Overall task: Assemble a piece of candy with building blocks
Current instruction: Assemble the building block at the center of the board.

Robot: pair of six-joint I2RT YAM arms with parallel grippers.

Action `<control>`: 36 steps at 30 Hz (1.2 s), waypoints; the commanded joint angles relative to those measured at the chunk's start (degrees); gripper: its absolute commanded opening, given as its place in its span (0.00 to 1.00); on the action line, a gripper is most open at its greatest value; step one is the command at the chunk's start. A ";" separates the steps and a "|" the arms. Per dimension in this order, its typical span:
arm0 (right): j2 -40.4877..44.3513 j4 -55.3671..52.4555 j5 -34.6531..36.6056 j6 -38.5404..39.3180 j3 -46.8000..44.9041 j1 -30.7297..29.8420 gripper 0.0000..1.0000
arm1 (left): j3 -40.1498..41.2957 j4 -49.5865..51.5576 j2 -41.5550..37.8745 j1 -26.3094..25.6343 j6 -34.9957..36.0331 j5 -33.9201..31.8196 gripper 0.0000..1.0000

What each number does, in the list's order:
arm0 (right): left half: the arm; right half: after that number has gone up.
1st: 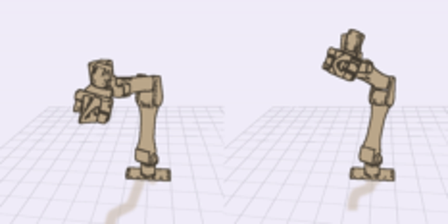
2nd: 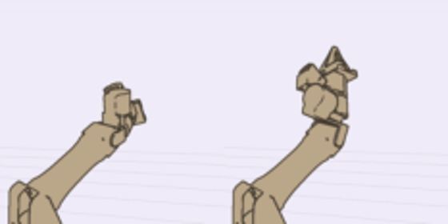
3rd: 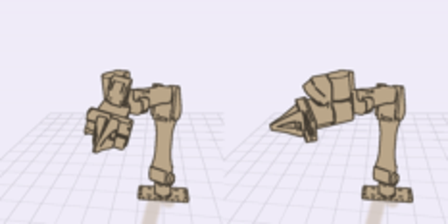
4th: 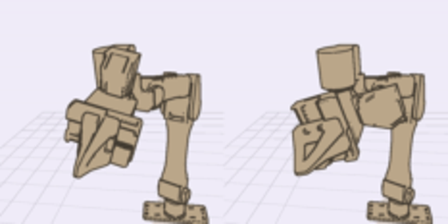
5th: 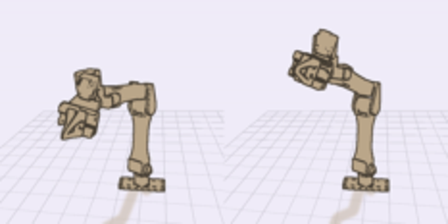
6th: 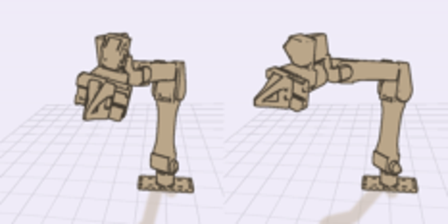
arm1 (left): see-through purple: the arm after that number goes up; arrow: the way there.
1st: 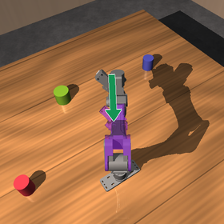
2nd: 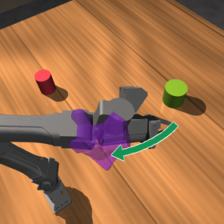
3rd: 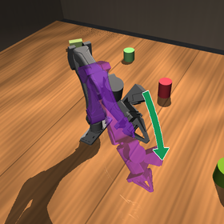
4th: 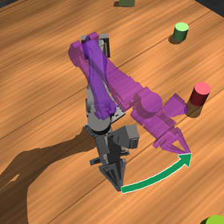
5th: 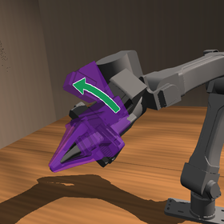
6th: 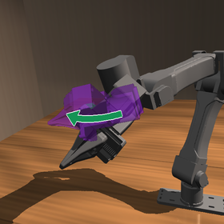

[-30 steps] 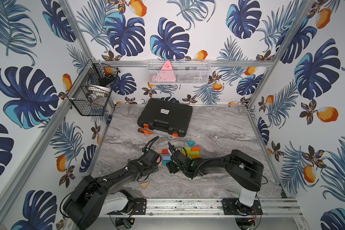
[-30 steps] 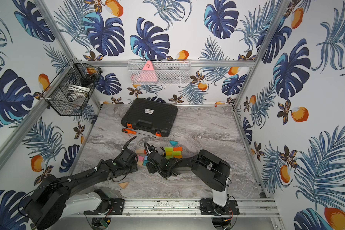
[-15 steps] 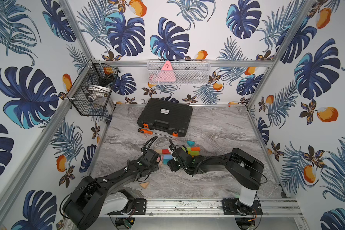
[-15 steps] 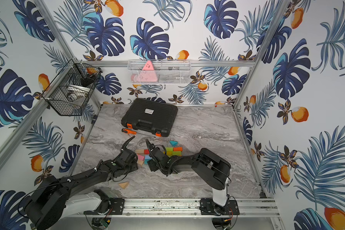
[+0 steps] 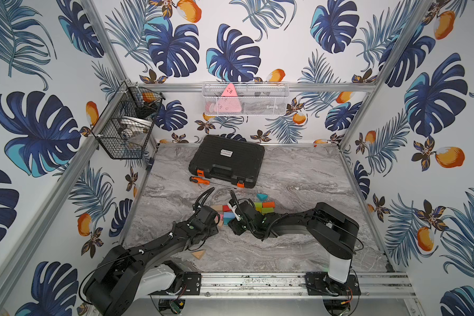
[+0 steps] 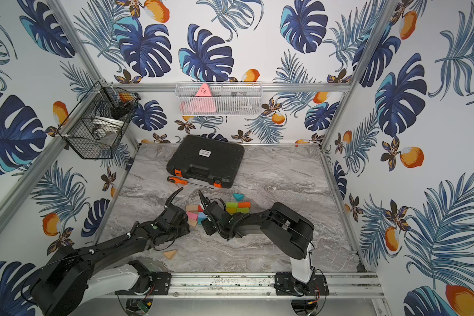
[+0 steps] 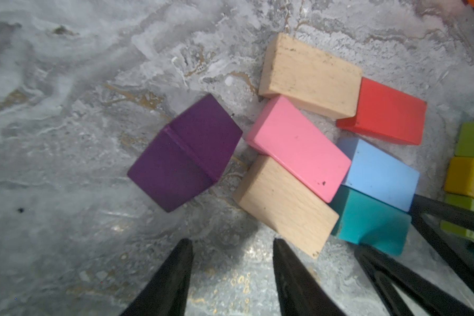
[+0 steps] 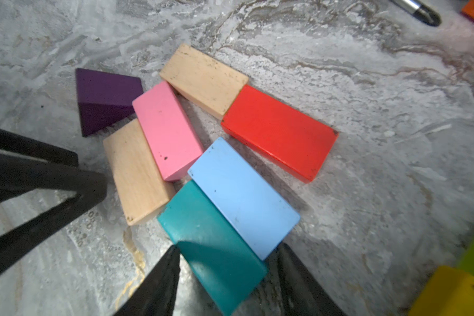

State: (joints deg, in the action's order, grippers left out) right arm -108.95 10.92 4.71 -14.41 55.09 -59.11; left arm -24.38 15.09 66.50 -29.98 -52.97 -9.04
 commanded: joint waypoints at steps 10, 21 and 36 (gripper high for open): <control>-1.21 -7.18 -3.64 0.67 0.06 0.73 0.57 | 1.43 3.58 -0.67 0.22 -1.92 4.29 0.53; -2.01 -8.10 -3.97 1.12 0.90 1.49 0.57 | 2.23 3.34 -0.63 0.26 -1.76 4.56 0.52; 6.86 -10.29 -5.00 2.28 -1.70 1.63 0.75 | -2.67 15.58 -7.61 1.93 3.24 -1.53 0.55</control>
State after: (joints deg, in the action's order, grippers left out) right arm -103.31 2.66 0.40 -12.64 53.58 -57.47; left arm -25.08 25.74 59.55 -28.91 -52.27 -8.56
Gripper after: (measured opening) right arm 0.752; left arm 0.554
